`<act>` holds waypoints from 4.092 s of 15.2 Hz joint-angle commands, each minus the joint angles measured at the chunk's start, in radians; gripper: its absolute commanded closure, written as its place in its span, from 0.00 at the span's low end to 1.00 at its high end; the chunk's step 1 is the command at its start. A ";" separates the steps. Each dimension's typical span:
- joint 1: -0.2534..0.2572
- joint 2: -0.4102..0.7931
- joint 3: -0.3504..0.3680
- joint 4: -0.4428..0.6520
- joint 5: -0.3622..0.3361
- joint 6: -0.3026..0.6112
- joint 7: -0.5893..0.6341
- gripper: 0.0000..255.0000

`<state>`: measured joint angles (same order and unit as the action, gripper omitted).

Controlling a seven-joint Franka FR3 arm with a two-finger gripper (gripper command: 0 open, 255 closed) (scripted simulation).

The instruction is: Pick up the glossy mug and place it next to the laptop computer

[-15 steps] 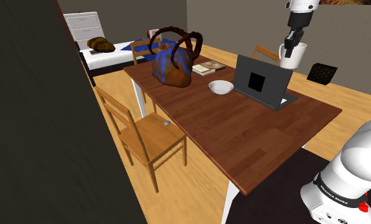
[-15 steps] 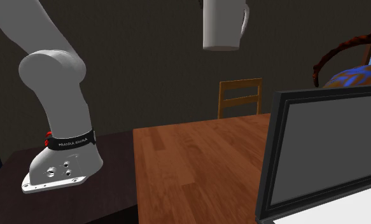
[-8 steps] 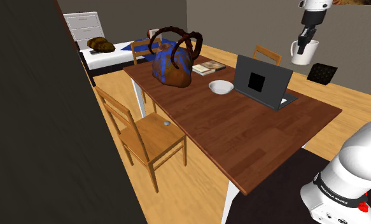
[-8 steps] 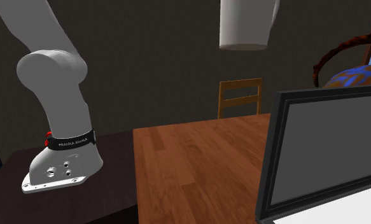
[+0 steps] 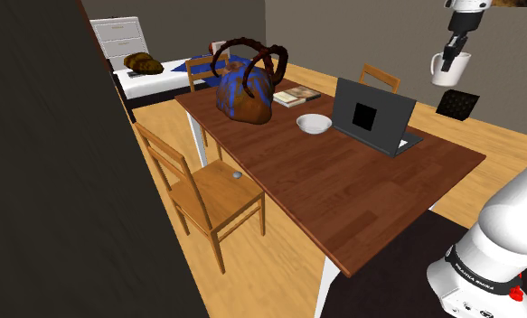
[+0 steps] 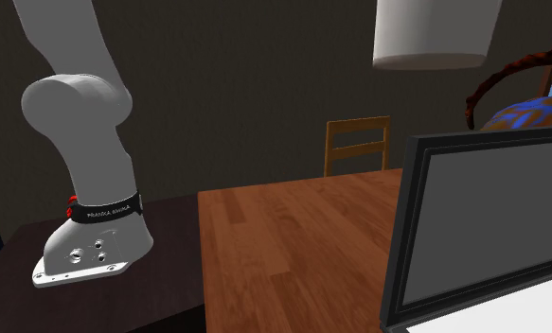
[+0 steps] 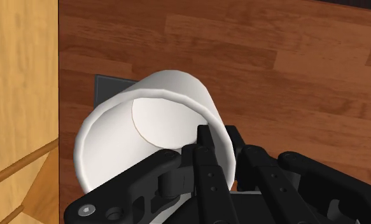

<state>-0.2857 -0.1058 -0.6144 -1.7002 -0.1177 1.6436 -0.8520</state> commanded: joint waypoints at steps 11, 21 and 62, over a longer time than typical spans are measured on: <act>-0.020 0.029 -0.030 -0.108 0.013 0.136 -0.041 1.00; -0.023 0.035 -0.035 -0.237 0.013 0.270 -0.036 1.00; -0.070 0.330 -0.017 -0.530 0.237 0.800 -0.175 1.00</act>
<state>-0.3516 0.2099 -0.6365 -2.2293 0.1064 2.4318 -1.0175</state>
